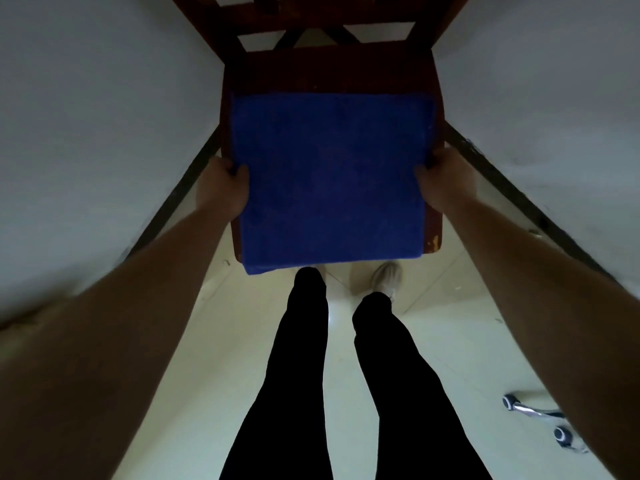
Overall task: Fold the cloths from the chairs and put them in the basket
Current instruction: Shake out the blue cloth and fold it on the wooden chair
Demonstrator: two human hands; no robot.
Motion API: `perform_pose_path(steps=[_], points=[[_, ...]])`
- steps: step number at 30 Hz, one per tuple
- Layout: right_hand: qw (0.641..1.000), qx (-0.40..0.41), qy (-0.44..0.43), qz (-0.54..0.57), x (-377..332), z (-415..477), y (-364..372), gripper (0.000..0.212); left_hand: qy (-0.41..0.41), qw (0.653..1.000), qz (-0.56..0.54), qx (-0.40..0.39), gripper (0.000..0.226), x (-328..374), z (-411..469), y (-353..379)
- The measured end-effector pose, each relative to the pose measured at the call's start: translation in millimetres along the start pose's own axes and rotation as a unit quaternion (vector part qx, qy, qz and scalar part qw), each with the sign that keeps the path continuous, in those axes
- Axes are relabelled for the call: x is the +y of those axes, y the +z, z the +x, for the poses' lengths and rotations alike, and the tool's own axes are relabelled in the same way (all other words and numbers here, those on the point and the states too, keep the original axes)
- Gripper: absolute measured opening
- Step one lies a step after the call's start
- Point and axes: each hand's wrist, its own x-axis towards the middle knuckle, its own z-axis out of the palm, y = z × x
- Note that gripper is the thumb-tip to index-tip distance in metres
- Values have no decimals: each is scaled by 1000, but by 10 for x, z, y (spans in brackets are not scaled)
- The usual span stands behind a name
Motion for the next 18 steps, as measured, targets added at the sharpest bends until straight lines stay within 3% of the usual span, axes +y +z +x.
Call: perform_pose_path(steps=[7,13,18], points=[[998,-7,43,42,527,-622,362,36,-65,998,16,-10,34,-656,-773,437],[998,-12,62,19,792,-927,558,57,-98,995,-22,19,32,-926,-1156,669],[998,28,26,43,950,-966,644,38,-71,993,-57,77,28,-887,-1160,728]])
